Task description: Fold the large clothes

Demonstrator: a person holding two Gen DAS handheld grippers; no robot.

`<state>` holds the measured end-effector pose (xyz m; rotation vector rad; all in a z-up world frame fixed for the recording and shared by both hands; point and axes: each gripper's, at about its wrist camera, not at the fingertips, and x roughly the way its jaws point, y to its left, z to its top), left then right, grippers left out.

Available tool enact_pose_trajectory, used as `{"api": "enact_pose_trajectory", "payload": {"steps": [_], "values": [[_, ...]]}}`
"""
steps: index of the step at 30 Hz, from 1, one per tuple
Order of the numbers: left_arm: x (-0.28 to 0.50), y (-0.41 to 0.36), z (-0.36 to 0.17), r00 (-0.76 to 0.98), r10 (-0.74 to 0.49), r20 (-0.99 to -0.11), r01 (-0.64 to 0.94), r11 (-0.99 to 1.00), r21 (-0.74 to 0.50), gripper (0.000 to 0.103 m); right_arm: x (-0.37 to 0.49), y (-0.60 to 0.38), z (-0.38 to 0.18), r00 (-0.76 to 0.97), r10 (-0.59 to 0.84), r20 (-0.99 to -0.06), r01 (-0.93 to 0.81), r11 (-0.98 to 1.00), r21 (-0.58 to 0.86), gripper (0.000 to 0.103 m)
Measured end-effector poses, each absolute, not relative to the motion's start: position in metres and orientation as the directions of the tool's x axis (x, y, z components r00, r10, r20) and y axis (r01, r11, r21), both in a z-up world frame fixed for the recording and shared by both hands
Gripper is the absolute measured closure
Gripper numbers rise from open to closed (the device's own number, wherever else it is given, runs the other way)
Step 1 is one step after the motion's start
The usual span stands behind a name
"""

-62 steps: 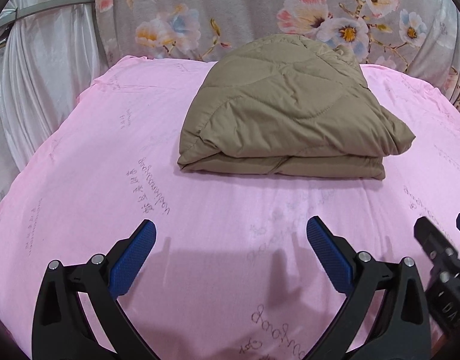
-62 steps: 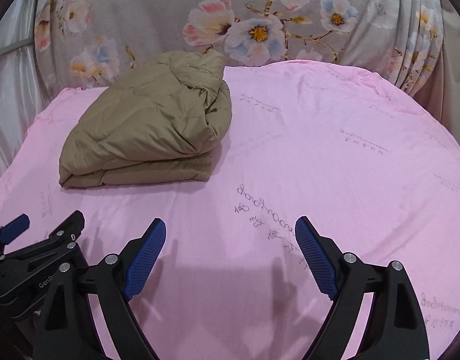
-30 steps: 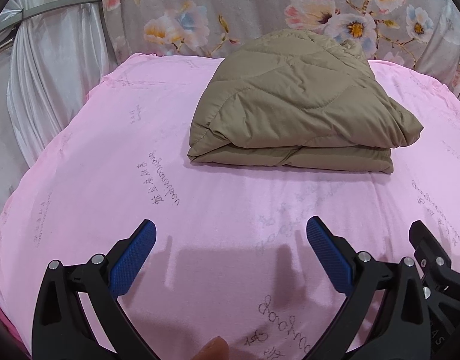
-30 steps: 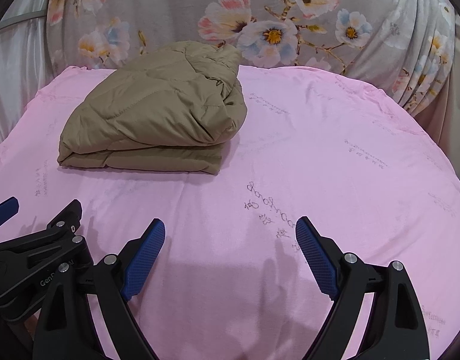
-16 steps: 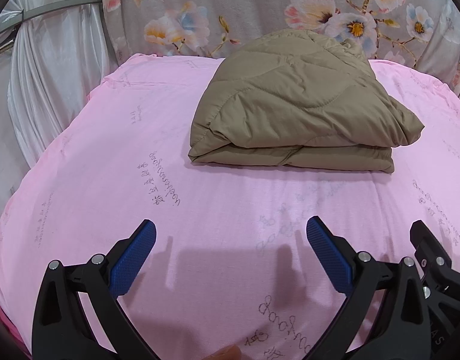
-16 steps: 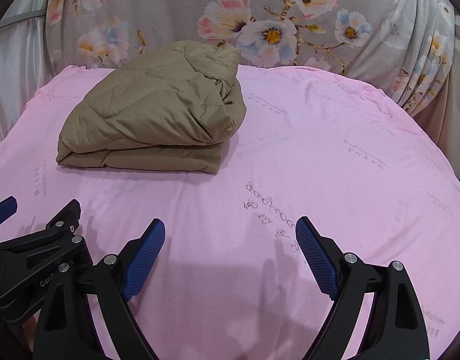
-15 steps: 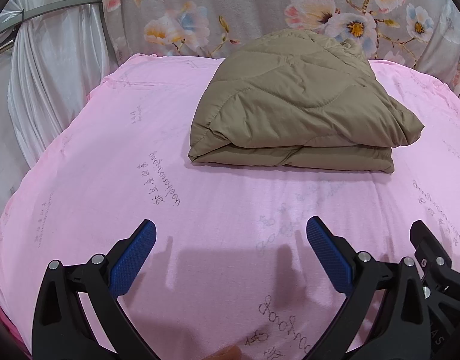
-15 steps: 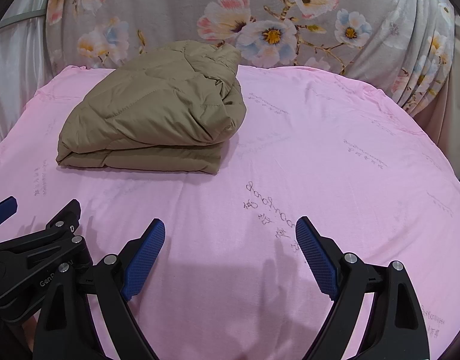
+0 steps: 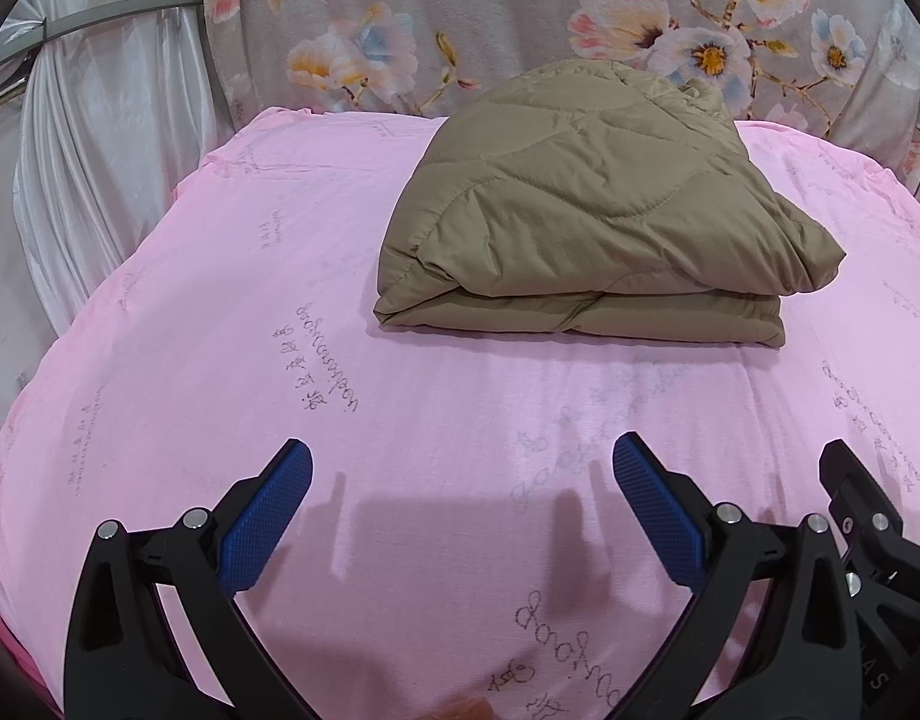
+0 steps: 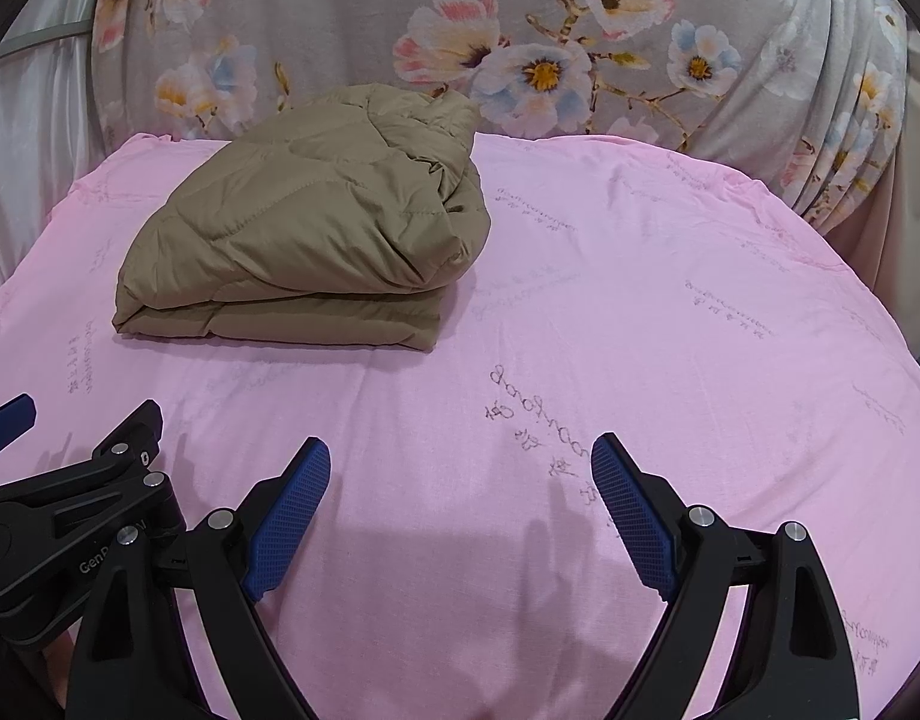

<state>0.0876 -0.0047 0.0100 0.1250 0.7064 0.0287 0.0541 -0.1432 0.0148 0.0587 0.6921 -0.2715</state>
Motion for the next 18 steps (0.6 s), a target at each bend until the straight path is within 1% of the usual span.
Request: {"api": "enact_pose_trajectory", "payload": {"steps": [11, 18], "values": [[0.0897, -0.0041, 0.0096, 0.762, 0.061, -0.645, 0.023, 0.992, 0.122, 0.005, 0.0529, -0.14, 0.0155, 0.735, -0.235, -0.636, 0.273, 0.961, -0.039, 0.016], [0.0866, -0.0077, 0.011, 0.77, 0.068, -0.635, 0.02, 0.991, 0.13, 0.008, 0.0525, -0.1406, 0.0154, 0.736, -0.236, -0.635, 0.273, 0.961, -0.04, 0.016]]}}
